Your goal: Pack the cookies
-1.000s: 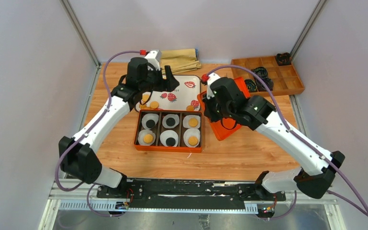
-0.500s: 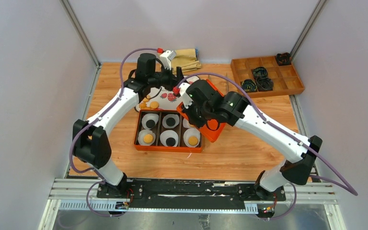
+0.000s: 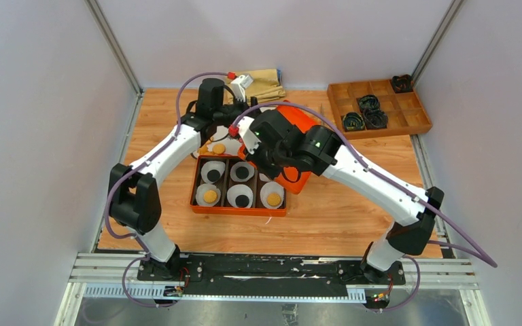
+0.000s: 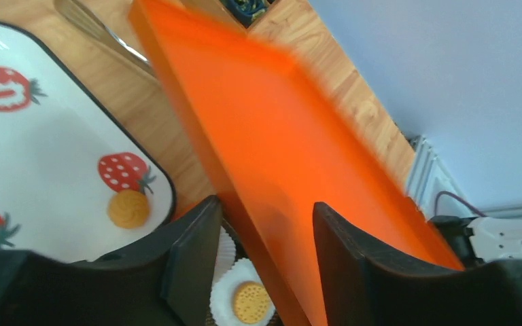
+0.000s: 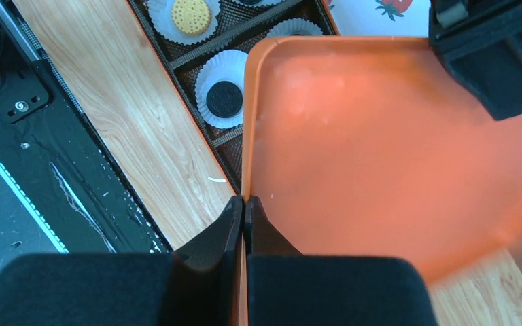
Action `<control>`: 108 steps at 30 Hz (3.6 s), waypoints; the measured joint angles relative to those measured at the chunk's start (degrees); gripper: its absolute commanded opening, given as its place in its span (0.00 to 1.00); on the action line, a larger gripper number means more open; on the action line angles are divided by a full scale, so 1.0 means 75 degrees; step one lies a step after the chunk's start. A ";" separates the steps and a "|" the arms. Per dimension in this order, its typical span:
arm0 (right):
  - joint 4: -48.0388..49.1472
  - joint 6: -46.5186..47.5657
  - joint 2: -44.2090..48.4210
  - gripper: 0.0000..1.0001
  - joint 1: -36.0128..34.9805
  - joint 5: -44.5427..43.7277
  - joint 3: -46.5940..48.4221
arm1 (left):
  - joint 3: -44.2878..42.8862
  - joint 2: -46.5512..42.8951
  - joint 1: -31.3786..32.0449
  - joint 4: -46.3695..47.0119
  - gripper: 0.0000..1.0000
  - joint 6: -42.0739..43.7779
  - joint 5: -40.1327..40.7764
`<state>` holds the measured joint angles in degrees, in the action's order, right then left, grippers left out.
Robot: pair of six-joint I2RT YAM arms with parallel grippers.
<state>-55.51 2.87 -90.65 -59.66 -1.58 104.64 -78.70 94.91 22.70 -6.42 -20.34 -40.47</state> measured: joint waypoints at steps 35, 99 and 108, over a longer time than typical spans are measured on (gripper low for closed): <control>0.2430 0.0487 0.1128 0.84 -0.0294 -0.2736 -0.1451 | -0.2480 0.0184 0.0087 -0.3401 0.00 -0.0125 0.3232; 0.4284 0.1236 0.0469 0.00 -0.1230 -0.5225 -0.2981 | -0.6015 0.1556 0.0041 -0.5525 0.66 0.0793 0.4975; 0.4045 -0.0799 0.2862 0.00 0.1504 -0.2273 -0.3144 | -0.4325 -0.0662 0.0041 -0.3791 0.69 0.0641 0.5992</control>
<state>-25.17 -3.11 -69.19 -48.38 -18.63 81.06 -111.13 89.95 23.00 -34.85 -15.53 4.47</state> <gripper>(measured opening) 0.175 0.683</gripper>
